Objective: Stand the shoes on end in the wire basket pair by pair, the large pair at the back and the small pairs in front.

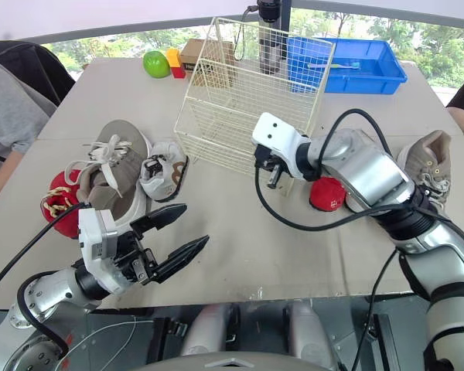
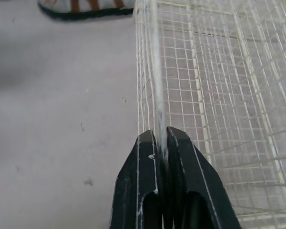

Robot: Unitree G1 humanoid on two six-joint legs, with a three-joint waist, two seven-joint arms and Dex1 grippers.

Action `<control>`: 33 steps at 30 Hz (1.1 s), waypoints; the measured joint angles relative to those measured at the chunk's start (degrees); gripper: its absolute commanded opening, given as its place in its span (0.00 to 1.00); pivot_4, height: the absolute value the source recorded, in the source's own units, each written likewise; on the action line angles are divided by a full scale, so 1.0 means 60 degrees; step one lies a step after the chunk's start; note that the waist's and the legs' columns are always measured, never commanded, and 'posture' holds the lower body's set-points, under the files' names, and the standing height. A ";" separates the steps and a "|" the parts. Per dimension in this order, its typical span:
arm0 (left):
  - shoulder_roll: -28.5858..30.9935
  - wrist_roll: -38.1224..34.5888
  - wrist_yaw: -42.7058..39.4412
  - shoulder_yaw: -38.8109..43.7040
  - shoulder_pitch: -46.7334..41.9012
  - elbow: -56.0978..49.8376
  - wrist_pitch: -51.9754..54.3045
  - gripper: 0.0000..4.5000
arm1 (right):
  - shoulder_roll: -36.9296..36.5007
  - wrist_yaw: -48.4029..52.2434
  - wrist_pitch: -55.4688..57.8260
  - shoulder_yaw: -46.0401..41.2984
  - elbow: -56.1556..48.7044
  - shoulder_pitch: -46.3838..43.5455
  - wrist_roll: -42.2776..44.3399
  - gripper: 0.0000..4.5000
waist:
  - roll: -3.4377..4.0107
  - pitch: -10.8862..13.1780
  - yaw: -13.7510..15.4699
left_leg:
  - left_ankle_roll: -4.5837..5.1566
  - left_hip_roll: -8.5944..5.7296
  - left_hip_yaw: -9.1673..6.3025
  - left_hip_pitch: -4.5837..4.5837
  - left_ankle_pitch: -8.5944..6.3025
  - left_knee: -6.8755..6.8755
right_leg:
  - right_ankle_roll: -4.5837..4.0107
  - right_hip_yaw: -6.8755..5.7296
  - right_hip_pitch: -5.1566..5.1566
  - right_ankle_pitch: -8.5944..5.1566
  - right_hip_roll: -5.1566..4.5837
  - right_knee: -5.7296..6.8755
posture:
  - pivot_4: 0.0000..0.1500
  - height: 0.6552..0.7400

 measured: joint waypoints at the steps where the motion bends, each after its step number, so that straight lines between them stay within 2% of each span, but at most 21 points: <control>1: 0.0005 0.0005 -0.0008 0.0000 0.0019 0.0000 -0.0004 1.00 | -0.0062 0.0249 -0.0329 0.0025 0.0104 0.0009 -0.0145 0.01 | 0.0003 0.0002 -0.0001 | 0.0000 0.0000 0.0000 0.0000 0.0000 0.0000 | 0.0000 0.0000 0.0000 0.0000 0.0000 0.0000 | 1.00 1.00; 4: 0.0014 0.0015 -0.0064 0.0003 0.0078 0.0009 -0.0035 1.00 | -0.0225 0.0890 -0.1300 0.0048 0.0461 0.0095 -0.0503 0.01 | 0.0007 0.0005 -0.0010 | 0.0000 0.0004 0.0000 0.0000 0.0000 0.0000 | -0.0001 -0.0001 -0.0001 0.0000 0.0006 0.0001 | 1.00 1.00; 5: 0.0019 0.0033 -0.0106 0.0004 0.0131 0.0013 -0.0063 1.00 | -0.0332 0.1310 -0.1922 0.0060 0.0664 0.0116 -0.0673 0.01 | 0.0014 0.0012 -0.0020 | 0.0000 0.0006 0.0002 0.0001 0.0000 0.0000 | -0.0001 0.0000 -0.0003 0.0000 0.0007 0.0002 | 1.00 1.00; 6: 0.0021 0.0104 -0.0214 0.0018 0.0303 0.0039 -0.0186 1.00 | -0.0706 0.2459 -0.3282 0.0065 0.1133 0.0123 -0.0926 0.01 | 0.0029 0.0023 -0.0023 | 0.0000 0.0008 0.0005 0.0001 0.0000 -0.0002 | -0.0001 0.0003 -0.0004 0.0000 0.0008 -0.0001 | 1.00 1.00; 10: 0.0002 0.0279 -0.0288 0.0017 0.0485 0.0082 -0.0346 1.00 | -0.0793 0.3735 -0.4976 0.0047 0.1773 0.0122 -0.1383 0.01 | 0.0034 0.0026 -0.0048 | 0.0000 0.0014 0.0003 0.0004 0.0000 -0.0004 | -0.0001 0.0002 -0.0005 -0.0001 0.0017 0.0000 | 1.00 1.00; 22: -0.0193 0.0403 -0.0330 0.0317 0.1169 0.0204 -0.0883 1.00 | -0.0259 0.4639 -0.6157 -0.0554 0.2906 0.0105 -0.2202 0.01 | 0.0037 0.0026 -0.0032 | -0.0002 0.0020 0.0009 0.0016 0.0000 0.0000 | -0.0007 0.0008 0.0000 0.0001 0.0010 0.0006 | 1.00 1.00; 24: -0.0221 0.0427 -0.0314 0.0397 0.1198 0.0244 -0.0920 1.00 | -0.0191 0.4760 -0.6085 -0.0742 0.2907 0.0171 -0.2167 0.14 | 0.0037 0.0027 -0.0028 | -0.0002 0.0020 0.0007 0.0013 0.0000 0.0000 | -0.0007 0.0007 -0.0001 0.0001 0.0010 0.0006 | 1.00 1.00; 27: -0.0329 0.0432 -0.0264 0.0485 0.1251 0.0247 -0.1060 1.00 | -0.0191 0.4923 -0.6158 -0.1120 0.2890 0.0427 -0.2052 0.40 | 0.0038 0.0027 -0.0002 | -0.0002 0.0020 0.0008 0.0006 0.0000 -0.0001 | -0.0007 0.0005 -0.0002 0.0001 0.0007 -0.0001 | 1.00 1.00; 31: -0.0862 0.0297 0.0297 0.0840 0.1445 0.0245 -0.1106 1.00 | -0.0070 0.5008 -0.5979 -0.2257 0.2374 0.1174 -0.0991 0.81 | 0.0037 0.0030 0.0017 | -0.0001 0.0020 0.0007 -0.0003 -0.0001 -0.0007 | -0.0005 0.0002 -0.0001 0.0001 0.0003 -0.0016 | 1.00 1.00; 32: -0.1122 0.0244 0.0700 0.1026 0.1449 0.0224 -0.1106 1.00 | 0.0107 0.5013 -0.5697 -0.2823 0.1909 0.1464 -0.0243 0.96 | 0.0037 0.0030 0.0018 | -0.0001 0.0020 0.0001 -0.0003 -0.0001 -0.0008 | -0.0004 0.0000 0.0000 0.0001 0.0005 -0.0014 | 1.00 1.00; 33: -0.1172 0.0219 0.0828 0.1096 0.1460 0.0216 -0.1097 1.00 | 0.0154 0.5005 -0.5597 -0.2940 0.1771 0.1513 -0.0053 0.98 | 0.0037 0.0030 0.0018 | -0.0001 0.0020 0.0001 -0.0002 -0.0001 -0.0008 | -0.0004 0.0000 0.0000 0.0001 0.0005 -0.0011 | 1.00 1.00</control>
